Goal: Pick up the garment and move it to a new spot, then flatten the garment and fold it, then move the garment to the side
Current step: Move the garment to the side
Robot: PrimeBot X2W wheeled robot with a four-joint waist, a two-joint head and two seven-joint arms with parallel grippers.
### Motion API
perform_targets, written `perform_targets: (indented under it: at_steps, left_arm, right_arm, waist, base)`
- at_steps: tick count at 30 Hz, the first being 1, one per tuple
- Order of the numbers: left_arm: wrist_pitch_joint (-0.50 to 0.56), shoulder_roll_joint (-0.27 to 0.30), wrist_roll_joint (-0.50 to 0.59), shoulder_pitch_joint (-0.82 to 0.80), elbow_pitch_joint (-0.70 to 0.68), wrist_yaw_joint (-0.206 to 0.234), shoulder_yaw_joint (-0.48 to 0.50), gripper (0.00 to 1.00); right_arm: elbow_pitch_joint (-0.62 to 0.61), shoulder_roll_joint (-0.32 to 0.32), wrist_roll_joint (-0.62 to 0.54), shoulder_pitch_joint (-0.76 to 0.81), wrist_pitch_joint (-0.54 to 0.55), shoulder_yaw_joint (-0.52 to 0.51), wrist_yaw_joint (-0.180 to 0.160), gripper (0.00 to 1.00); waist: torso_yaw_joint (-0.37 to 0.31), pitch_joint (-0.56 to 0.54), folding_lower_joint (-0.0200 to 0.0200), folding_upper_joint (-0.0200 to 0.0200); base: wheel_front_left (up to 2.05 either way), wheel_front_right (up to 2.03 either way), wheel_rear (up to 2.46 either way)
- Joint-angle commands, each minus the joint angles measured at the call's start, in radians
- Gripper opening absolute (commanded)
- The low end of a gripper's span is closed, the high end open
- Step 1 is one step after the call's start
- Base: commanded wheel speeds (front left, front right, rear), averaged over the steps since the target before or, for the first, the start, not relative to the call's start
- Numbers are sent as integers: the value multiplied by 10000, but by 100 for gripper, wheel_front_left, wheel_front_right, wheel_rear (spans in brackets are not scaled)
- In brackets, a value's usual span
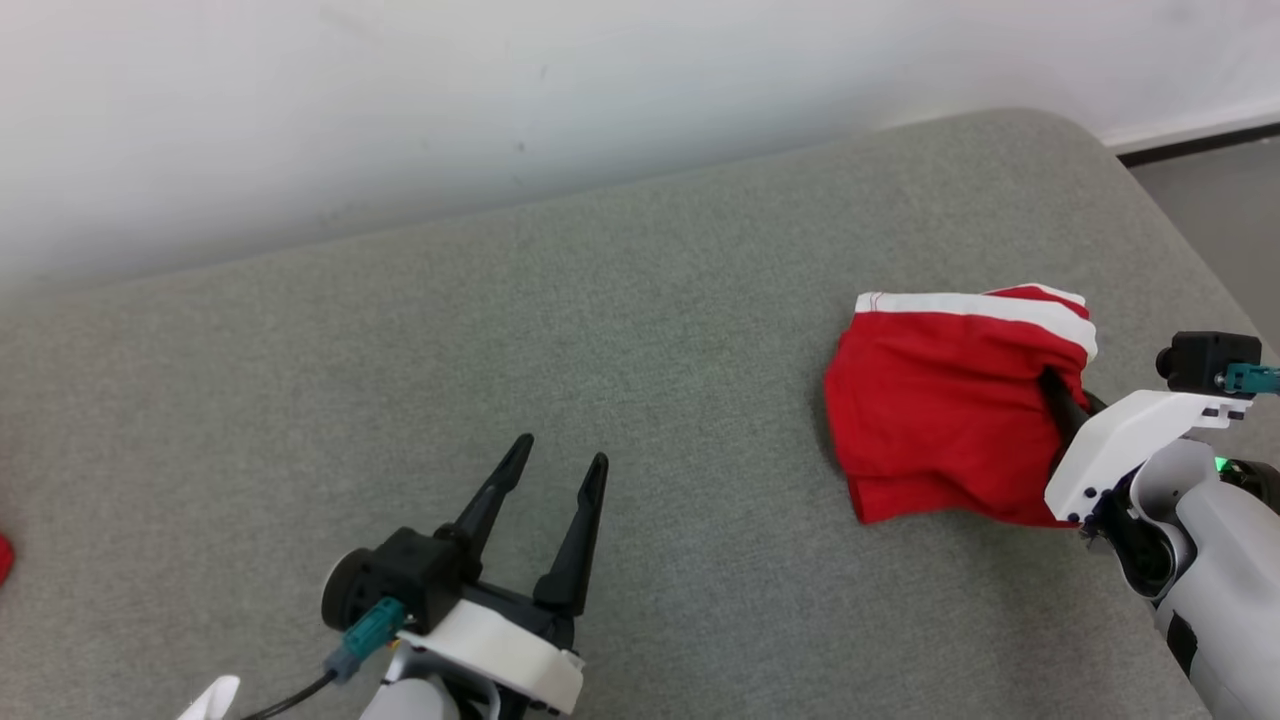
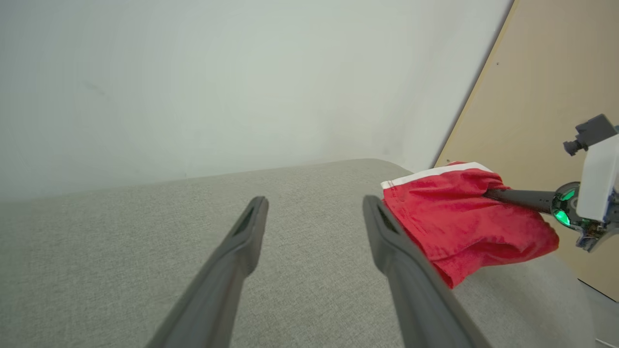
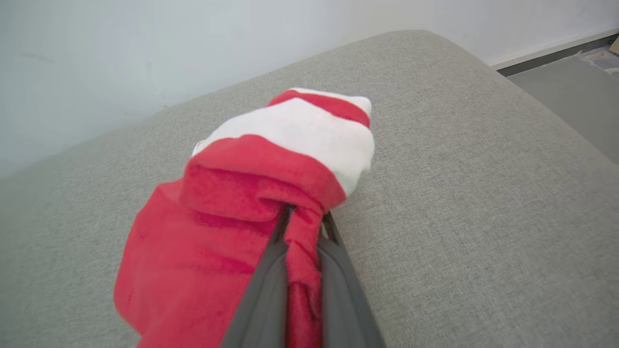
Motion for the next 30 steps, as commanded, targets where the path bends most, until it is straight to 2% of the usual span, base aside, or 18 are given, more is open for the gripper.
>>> perform_targets:
  at_steps: [1,8,14,25,29,30]
  left_arm:
    - [-4,53,143,-147,-14,-49,-9,100]
    - [-2,384,573,-892,-281,-48,-469,100]
    - [53,653,674,-1586,-732,-60,-899,100]
    - [572,913,852,-2207,-2456,-8,-1261,100]
    - [570,925,800,-2169,-2817,95,-1250,100]
    - [558,934,783,-2132,-2860,118,-1242,100]
  right_arm:
    - [-117,-79,112,-32,-190,73,2,0]
    - [-278,-674,195,-707,-636,321,2,0]
    - [-157,-1652,-153,-1606,-796,708,2,0]
    - [1009,-3542,-1453,-3919,-1113,1432,-3,0]
    - [1597,-3963,-1955,-4441,-1321,1670,-7,0]
    - [1738,-3900,-2075,-4491,-1396,1747,-7,0]
  waist:
    - [-60,253,0,-1]
    - [532,1172,0,-1]
    - [1260,2129,0,-1]
    - [2254,3991,0,-1]
    - [2471,4307,0,-1]
    - [2490,4323,0,-1]
  base:
    - [0,0,0]
    - [0,0,0]
    - [0,0,0]
    - [0,0,0]
    - [0,0,0]
    - [0,0,0]
